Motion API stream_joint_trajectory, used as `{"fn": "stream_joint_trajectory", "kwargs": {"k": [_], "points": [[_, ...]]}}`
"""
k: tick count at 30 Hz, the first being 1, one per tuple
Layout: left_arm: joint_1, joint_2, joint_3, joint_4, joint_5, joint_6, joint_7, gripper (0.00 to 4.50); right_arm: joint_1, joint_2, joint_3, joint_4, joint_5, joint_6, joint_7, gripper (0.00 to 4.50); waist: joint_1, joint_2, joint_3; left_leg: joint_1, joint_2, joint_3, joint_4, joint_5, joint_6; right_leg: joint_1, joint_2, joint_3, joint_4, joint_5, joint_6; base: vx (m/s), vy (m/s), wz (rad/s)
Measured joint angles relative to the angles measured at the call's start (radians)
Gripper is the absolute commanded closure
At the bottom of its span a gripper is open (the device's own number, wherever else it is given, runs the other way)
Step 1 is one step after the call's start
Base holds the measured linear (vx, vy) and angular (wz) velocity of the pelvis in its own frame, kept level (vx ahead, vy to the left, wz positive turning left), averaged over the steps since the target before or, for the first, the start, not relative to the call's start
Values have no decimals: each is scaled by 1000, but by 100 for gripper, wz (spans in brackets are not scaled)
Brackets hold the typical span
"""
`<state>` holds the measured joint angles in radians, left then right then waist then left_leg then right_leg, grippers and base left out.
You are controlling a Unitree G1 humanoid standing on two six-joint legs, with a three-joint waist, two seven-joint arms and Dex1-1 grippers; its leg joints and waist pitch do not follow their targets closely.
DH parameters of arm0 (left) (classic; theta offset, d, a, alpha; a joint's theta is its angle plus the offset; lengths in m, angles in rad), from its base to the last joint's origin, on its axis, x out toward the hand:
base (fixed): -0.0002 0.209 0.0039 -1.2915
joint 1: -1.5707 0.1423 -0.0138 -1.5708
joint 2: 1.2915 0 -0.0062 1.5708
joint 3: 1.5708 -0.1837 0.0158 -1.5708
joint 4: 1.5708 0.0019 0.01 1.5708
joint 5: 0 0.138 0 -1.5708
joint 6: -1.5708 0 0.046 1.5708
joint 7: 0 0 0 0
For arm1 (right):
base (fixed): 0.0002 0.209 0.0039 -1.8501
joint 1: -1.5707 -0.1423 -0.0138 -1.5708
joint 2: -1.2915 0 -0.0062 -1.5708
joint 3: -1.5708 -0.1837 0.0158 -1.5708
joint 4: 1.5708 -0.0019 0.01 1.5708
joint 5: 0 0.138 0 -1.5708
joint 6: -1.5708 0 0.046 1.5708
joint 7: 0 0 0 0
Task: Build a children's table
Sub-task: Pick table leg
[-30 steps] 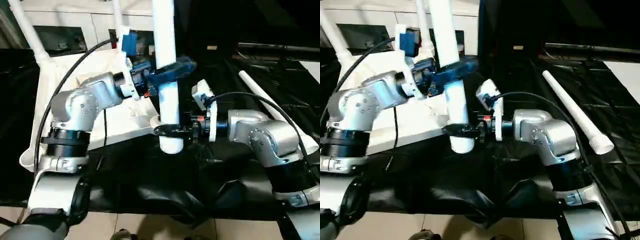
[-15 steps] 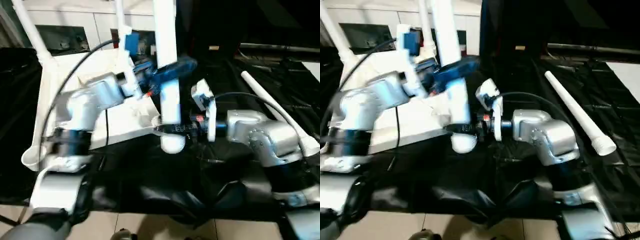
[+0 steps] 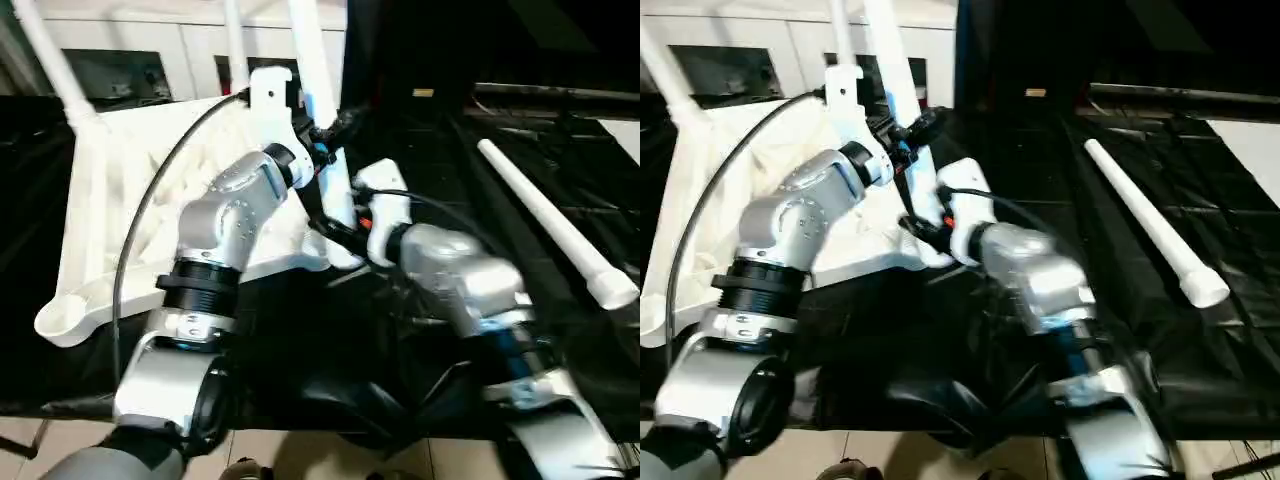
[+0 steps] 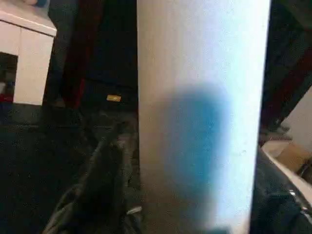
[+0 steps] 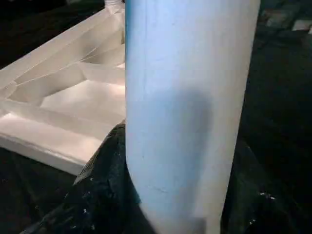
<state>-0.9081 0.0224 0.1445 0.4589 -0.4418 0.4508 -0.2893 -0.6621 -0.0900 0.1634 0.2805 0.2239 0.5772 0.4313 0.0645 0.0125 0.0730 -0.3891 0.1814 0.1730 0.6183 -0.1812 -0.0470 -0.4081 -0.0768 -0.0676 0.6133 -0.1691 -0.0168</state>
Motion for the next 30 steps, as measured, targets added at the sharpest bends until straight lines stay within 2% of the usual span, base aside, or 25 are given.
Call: {"fn": "stream_joint_trajectory", "kwargs": {"k": [1,4,7,8,9,10,12,14,18,21,23,25,27,30], "points": [[0,-5,9,0,-6,2,2,213,-1,3,0,0,-1,-1,-7,259,-2,0,0,0,0,0,0,0,0,0,0,0,0,0,0,0,0,0],[0,-25,40,-8,-30,4,23,222,-8,11,0,1,-9,-2,-21,259,-5,0,0,0,0,0,0,0,0,0,0,0,0,0,0,0,0,0],[2,-28,51,-22,-36,5,23,253,-14,12,1,0,-25,-17,-21,259,-6,0,0,0,0,0,0,0,0,0,0,0,0,0,0,0,0,0],[2,-25,50,-26,-36,5,16,257,-14,12,1,0,-26,-24,-18,224,-6,0,0,0,0,0,0,0,0,0,0,0,0,0,0,0,0,0],[5,-22,46,-32,-36,5,6,257,-14,11,1,0,-25,-32,-13,224,-6,0,0,0,0,0,0,0,0,0,0,0,0,0,0,0,0,0],[7,-18,39,-39,-36,7,-8,259,-14,11,0,0,-23,-37,-9,203,-6,0,0,0,0,0,0,0,0,0,0,0,0,0,0,0,0,0],[13,-2,20,-62,-45,28,-66,263,-14,3,-17,-3,1,-35,16,182,-6,0,0,0,0,0,0,0,0,0,0,0,0,0,0,0,0,0],[20,37,-30,-97,-58,77,-154,265,-14,-17,-24,-29,44,-3,76,157,-3,0,0,0,0,0,0,0,0,0,0,0,0,0,0,0,0,0],[24,80,-77,-161,-125,173,-317,265,-14,-140,-6,-121,132,103,273,134,-1,1,0,0,0,0,0,0,1,1,0,1,-1,0,0,0,0,0],[26,135,-97,-202,-199,253,-450,265,22,-281,40,-227,181,127,475,133,0,1,0,2,0,0,0,0,1,1,0,0,0,0,0,0,0,0],[26,167,-90,-220,-233,284,-499,266,48,-326,45,-249,199,130,551,133,-4,2,0,3,0,0,0,0,1,1,1,0,2,0,0,0,0,0],[26,168,-85,-229,-256,304,-529,266,58,-336,53,-262,208,131,586,133,-8,4,0,4,0,0,0,0,0,1,1,0,3,0,-1,0,0,0],[27,179,-85,-242,-286,330,-576,266,63,-341,61,-279,223,137,613,166,-9,4,0,5,0,0,0,1,0,1,1,0,3,0,-1,0,0,0],[31,212,-74,-264,-317,360,-623,266,62,-343,61,-300,245,149,628,179,-9,6,-2,5,0,0,0,1,0,1,1,0,3,0,-1,0,0,0]]}}
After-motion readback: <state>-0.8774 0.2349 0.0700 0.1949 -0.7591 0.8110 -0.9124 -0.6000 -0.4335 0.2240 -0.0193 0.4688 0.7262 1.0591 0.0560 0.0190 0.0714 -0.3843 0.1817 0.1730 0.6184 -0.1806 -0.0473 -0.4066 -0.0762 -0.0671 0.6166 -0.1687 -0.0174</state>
